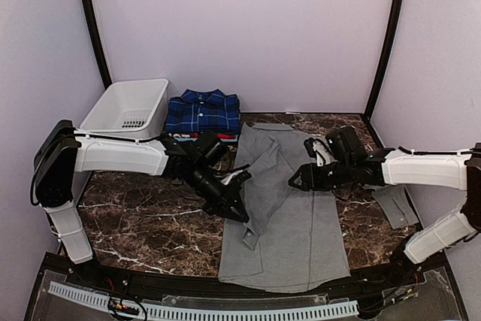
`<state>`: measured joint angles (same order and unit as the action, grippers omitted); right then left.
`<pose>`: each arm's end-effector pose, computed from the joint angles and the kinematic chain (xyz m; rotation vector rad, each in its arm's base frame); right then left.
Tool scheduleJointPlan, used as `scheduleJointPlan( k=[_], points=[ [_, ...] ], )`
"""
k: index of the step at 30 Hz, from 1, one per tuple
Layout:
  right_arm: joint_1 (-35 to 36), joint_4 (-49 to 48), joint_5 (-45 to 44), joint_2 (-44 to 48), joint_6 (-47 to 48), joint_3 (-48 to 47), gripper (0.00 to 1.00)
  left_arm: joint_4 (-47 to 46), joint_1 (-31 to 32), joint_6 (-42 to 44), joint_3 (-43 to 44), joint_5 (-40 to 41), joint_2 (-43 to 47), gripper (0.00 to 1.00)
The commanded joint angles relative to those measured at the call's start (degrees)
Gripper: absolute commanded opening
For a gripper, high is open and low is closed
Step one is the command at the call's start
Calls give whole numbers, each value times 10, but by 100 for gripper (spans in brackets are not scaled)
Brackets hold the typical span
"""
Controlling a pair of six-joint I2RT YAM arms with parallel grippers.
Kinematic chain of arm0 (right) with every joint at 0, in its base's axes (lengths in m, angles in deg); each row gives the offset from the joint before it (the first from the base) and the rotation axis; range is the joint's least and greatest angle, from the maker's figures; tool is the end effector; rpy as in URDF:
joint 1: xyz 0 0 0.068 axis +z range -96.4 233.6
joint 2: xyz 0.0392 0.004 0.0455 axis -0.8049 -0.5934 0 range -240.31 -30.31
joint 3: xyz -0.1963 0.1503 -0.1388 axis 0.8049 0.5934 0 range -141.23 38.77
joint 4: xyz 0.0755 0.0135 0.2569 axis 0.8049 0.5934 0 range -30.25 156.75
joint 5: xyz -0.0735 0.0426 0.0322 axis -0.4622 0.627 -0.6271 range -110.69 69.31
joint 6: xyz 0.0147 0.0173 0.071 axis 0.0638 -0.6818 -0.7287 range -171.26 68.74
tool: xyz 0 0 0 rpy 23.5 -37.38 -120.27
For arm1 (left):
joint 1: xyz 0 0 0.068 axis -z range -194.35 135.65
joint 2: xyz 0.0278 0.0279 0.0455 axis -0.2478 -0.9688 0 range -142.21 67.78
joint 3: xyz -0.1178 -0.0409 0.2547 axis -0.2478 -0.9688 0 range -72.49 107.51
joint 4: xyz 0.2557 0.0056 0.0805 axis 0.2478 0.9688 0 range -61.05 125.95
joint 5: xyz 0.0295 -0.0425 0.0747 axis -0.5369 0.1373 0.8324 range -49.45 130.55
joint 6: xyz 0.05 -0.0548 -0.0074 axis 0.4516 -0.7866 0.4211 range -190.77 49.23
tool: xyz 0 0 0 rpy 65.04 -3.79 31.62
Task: Fold and stack the long sleeve shirts
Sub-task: Pick up the sleeve from the 1/3-folded shirt, then place the sleeve of the 1/3-folded shirt.
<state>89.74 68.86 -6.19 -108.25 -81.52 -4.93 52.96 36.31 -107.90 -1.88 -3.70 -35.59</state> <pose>0.2352 0.1911 0.1979 -0.2609 2.4506 0.8430 0.2155 -0.3318 0.1958 -0.6404 -2.6309 1.3437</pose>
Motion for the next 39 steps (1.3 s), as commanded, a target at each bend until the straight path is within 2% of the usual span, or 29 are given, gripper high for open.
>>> scheduleJointPlan(
  k=[1, 5, 8, 9, 12, 16, 19, 25, 33, 39],
  points=[
    [-4, 5, -8, -17, 10, -16, 55, -134, 6, -143, -35, -75, 49, 0],
    [-4, 5, -9, -21, 10, -21, 55, -222, 7, -234, -100, -68, 87, 0],
    [-4, 3, 3, -26, 10, -25, 55, -330, 6, -330, -183, -51, 116, 0],
    [-4, 2, 8, -28, 9, -25, 55, -336, 7, -343, -196, -46, 120, 0],
    [-4, -5, 18, -26, 5, -19, 56, -286, 6, -313, -220, -16, 119, 0],
    [-3, -13, 24, -26, -1, -9, 56, -277, 8, -284, -239, -19, 91, 0],
    [-3, -12, 21, -25, -1, -6, 56, -268, 14, -264, -231, -25, 68, 0],
    [-3, -2, 5, -33, 3, -12, 55, -177, 28, -212, -195, -12, 45, 0],
    [-3, -11, -15, -50, -2, -31, 51, -149, 36, -194, -194, -12, 44, 0],
    [-3, -29, -13, -101, -3, -79, 46, -137, 40, -173, -184, -12, 42, 1]
  ],
)
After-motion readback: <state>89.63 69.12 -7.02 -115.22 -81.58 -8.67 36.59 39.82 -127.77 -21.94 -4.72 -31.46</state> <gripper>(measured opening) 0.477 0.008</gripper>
